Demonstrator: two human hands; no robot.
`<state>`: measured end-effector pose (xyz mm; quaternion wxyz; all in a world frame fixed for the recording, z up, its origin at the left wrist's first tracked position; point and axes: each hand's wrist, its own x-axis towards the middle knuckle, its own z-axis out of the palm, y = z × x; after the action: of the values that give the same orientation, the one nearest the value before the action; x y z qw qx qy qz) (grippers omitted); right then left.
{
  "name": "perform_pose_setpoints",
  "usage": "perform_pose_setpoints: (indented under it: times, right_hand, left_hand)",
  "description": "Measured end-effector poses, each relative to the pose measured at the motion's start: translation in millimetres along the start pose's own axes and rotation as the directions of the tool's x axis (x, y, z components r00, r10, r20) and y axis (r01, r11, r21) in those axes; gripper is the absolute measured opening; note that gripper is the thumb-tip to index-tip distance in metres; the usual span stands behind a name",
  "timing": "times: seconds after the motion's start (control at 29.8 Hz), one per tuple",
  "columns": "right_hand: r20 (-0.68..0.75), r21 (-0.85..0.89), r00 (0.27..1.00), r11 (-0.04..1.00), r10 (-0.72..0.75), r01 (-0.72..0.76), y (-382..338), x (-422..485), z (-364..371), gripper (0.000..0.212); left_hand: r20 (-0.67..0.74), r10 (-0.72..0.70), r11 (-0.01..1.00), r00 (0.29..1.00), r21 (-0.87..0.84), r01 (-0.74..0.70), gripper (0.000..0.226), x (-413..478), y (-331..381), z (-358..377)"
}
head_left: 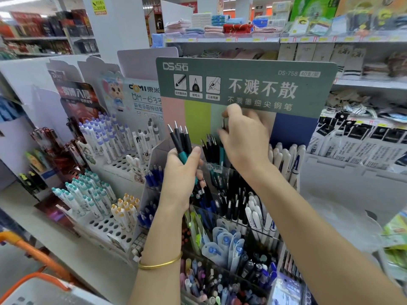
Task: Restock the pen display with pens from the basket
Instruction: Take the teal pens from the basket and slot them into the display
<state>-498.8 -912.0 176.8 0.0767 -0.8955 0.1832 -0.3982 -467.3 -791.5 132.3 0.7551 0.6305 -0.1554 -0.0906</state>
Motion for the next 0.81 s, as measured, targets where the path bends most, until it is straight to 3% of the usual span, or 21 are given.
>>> perform_pose_setpoints:
  times: [0.13, 0.2, 0.34, 0.4, 0.54, 0.64, 0.71, 0.81]
  right_hand:
    - [0.143, -0.295, 0.986, 0.948, -0.082, 0.121, -0.6, -0.3, 6.4, 0.006]
    - [0.154, -0.305, 0.984, 0.942, -0.095, 0.139, 1.8, 1.3, 8.1, 0.011]
    - [-0.058, 0.037, 0.998, 0.999, -0.034, 0.036, 1.5, 2.2, -4.6, 0.023]
    - [0.017, 0.183, 1.0, 0.983, -0.003, -0.001, -2.9, 2.6, -12.9, 0.025]
    - [0.214, 0.197, 0.973, 0.98, -0.082, 0.039, -10.2, 5.0, -18.8, 0.027]
    - [0.284, 0.357, 0.958, 0.932, -0.044, -0.063, -11.4, 7.5, -18.0, 0.017]
    - [0.232, 0.476, 0.973, 0.87, 0.019, -0.13, -12.3, 8.9, -18.2, 0.012]
    - [0.016, 0.528, 0.989, 0.838, 0.149, -0.135, -10.5, 12.2, -17.1, 0.011]
  left_hand:
    - [0.035, -0.061, 0.996, 0.998, -0.068, 0.064, 0.009, -1.6, 0.8, 2.3]
    - [0.066, -0.061, 0.995, 0.996, -0.079, 0.066, 0.006, -2.0, 0.9, 0.8]
    - [0.12, -0.025, 0.995, 0.992, -0.094, 0.036, 0.009, -3.4, 1.3, -1.1]
    - [0.154, 0.003, 0.995, 0.988, -0.098, 0.012, 0.01, -3.9, 2.1, -0.1]
    - [0.209, 0.052, 0.995, 0.977, -0.094, -0.032, 0.014, -5.5, 3.5, 2.7]
    - [0.195, 0.026, 0.993, 0.981, -0.117, -0.003, 0.015, -7.5, 4.0, 2.7]
    - [0.152, -0.009, 0.993, 0.988, -0.118, 0.027, 0.019, -6.1, 2.7, 1.6]
    - [-0.003, -0.035, 0.997, 0.999, -0.064, 0.035, 0.024, 0.5, -0.6, -2.1]
